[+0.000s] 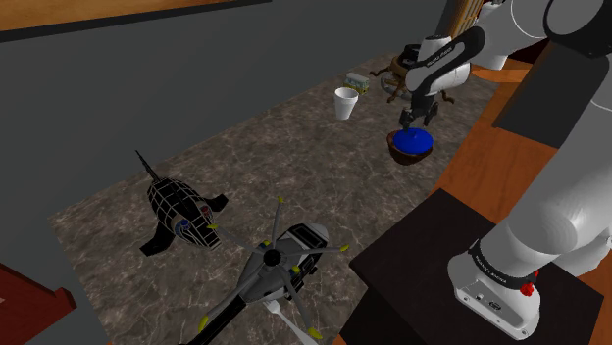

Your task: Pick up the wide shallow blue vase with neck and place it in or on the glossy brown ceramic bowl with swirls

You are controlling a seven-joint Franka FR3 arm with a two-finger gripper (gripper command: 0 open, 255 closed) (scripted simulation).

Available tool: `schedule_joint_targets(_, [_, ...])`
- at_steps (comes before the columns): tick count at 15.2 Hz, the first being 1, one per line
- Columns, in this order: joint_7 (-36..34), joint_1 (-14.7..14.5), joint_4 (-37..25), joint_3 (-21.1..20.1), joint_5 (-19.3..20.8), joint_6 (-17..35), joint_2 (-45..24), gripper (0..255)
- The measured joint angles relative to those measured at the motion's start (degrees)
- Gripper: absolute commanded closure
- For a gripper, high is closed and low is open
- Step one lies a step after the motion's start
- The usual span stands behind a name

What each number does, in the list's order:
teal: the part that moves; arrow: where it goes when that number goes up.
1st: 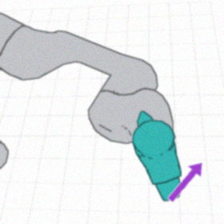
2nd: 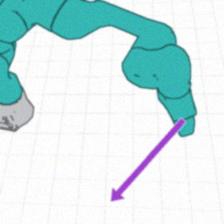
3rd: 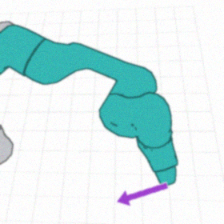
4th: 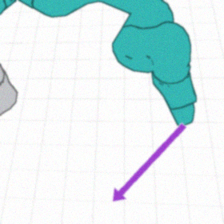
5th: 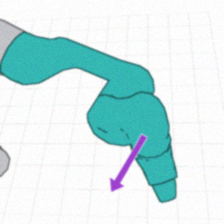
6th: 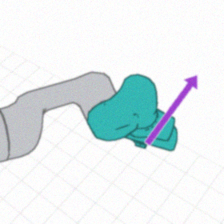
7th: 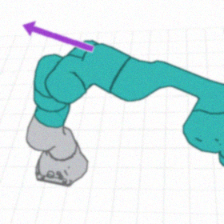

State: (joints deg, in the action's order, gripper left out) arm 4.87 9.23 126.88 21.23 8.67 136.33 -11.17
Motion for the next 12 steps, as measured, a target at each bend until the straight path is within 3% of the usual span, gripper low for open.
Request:
schedule_joint_targets(8, [-0.7, 0.1, 0.6, 0.1, -0.1, 2.0, -1.4, 0])
schedule_joint_targets(9, [-0.7, 0.1, 0.6, 0.1, -0.1, 2.0, -1.4, 255])
schedule_joint_targets(12, [-0.7, 0.1, 0.6, 0.1, -0.1, 2.0, -1.4, 255])
